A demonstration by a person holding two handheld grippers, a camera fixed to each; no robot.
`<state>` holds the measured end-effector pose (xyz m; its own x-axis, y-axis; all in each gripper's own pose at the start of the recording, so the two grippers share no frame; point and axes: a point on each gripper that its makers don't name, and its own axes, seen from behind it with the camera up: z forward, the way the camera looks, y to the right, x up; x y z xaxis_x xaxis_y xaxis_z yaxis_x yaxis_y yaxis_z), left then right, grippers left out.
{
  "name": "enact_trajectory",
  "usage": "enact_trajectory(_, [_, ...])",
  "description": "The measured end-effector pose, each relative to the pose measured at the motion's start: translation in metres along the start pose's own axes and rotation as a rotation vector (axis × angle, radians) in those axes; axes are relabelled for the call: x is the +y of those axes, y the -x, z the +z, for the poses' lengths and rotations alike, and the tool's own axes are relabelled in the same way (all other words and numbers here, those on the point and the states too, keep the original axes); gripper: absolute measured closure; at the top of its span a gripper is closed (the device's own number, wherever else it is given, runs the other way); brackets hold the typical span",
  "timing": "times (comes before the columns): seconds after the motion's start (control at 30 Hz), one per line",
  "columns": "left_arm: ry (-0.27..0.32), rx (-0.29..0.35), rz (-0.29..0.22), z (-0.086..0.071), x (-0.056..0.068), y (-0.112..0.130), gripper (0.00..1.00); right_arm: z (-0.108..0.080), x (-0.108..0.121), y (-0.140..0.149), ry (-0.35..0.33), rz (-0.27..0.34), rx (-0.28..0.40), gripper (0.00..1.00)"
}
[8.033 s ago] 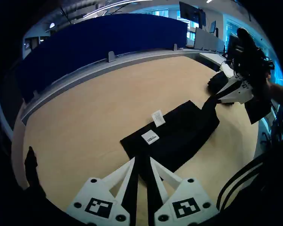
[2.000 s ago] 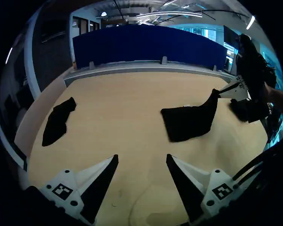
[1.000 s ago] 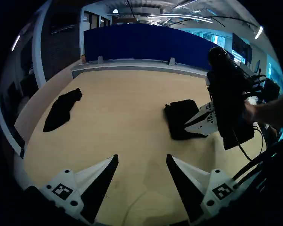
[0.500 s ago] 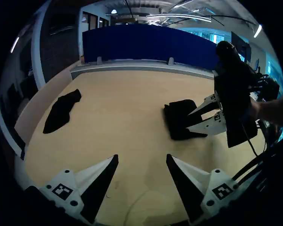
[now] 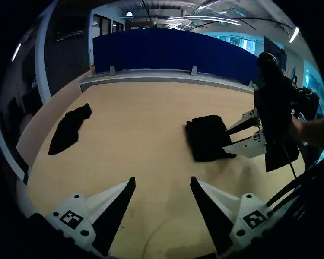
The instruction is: Fold towel
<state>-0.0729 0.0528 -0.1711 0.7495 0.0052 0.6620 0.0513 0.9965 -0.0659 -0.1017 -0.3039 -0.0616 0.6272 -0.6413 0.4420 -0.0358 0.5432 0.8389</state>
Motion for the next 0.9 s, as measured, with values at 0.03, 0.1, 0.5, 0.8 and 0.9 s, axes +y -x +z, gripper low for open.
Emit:
enact_trajectory(0.03, [0.001, 0.000, 0.000, 0.000, 0.000, 0.000, 0.06, -0.002, 0.001, 0.004, 0.004, 0.006, -0.005, 0.23])
enact_trajectory(0.1, [0.003, 0.001, 0.001, 0.001, 0.001, -0.001, 0.06, -0.006, 0.003, 0.013, 0.014, 0.019, -0.014, 0.23])
enact_trajectory(0.5, [0.017, 0.000, 0.014, 0.005, 0.008, -0.005, 0.06, -0.021, 0.018, 0.055, 0.064, 0.108, -0.053, 0.11])
enact_trajectory(0.8, [0.024, -0.002, 0.019, 0.008, 0.012, -0.005, 0.06, -0.018, 0.017, 0.065, 0.065, 0.119, -0.071, 0.13])
enact_trajectory(0.9, [0.023, -0.002, 0.019, 0.009, 0.012, -0.004, 0.06, -0.018, 0.015, 0.071, 0.062, 0.109, -0.085, 0.18])
